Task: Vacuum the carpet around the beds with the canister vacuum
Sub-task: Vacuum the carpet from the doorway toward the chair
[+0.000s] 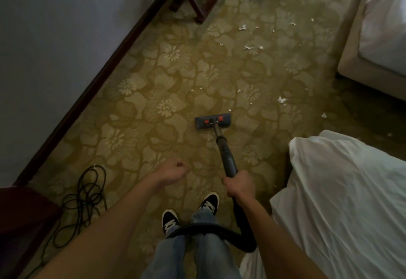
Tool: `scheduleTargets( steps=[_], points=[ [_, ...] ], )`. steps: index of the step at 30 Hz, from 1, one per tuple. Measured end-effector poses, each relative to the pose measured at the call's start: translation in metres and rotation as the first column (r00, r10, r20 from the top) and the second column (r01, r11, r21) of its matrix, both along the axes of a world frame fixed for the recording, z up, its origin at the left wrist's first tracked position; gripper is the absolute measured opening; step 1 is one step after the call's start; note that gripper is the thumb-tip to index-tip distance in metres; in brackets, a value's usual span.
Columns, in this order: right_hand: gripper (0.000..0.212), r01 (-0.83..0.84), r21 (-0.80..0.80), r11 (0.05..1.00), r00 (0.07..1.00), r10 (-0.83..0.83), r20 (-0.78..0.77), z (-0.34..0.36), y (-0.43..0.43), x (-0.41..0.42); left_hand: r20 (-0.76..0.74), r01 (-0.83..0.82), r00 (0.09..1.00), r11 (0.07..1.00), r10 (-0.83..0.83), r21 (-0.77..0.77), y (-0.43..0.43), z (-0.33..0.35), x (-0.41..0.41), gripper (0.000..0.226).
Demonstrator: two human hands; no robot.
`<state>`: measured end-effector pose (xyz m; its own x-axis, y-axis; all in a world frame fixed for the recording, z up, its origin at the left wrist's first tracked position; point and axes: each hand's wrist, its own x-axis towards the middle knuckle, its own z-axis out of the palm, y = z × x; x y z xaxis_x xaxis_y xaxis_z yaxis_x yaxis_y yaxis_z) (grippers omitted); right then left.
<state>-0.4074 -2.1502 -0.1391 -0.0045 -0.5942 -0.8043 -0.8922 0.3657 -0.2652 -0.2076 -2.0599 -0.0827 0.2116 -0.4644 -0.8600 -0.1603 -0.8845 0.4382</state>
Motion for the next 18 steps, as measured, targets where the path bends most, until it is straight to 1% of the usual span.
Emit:
scheduleTargets(
  steps=[3,6,8,11,14,18],
  points=[
    [0.037,0.000,0.034,0.999,1.000,0.000,0.005,0.003,0.007,-0.007,-0.024,0.009,1.000,1.000,-0.009,-0.018,-0.007,0.000,-0.009,0.014],
    [0.041,0.020,0.056,0.998,1.000,-0.020,0.000,0.002,0.019,-0.013,0.002,0.026,1.000,1.000,-0.026,-0.007,-0.011,-0.001,-0.021,0.026],
    [0.043,0.031,0.055,0.998,1.000,-0.031,-0.001,0.002,0.023,-0.015,0.005,0.042,0.999,0.999,-0.042,0.001,-0.012,-0.002,-0.027,0.029],
    [0.040,0.047,0.047,0.998,0.999,-0.048,0.023,0.002,0.023,-0.015,-0.010,0.055,0.998,0.998,-0.055,0.009,-0.013,-0.004,-0.030,0.023],
    [0.036,0.051,0.050,0.997,0.998,-0.053,0.045,0.001,0.017,-0.011,-0.004,0.029,1.000,1.000,-0.029,0.002,-0.014,-0.005,-0.024,0.016],
    [0.036,0.040,0.025,0.999,0.998,-0.041,0.046,0.001,0.003,0.006,-0.035,-0.008,0.999,1.000,0.008,-0.007,-0.018,-0.006,-0.014,0.015]
  ],
)
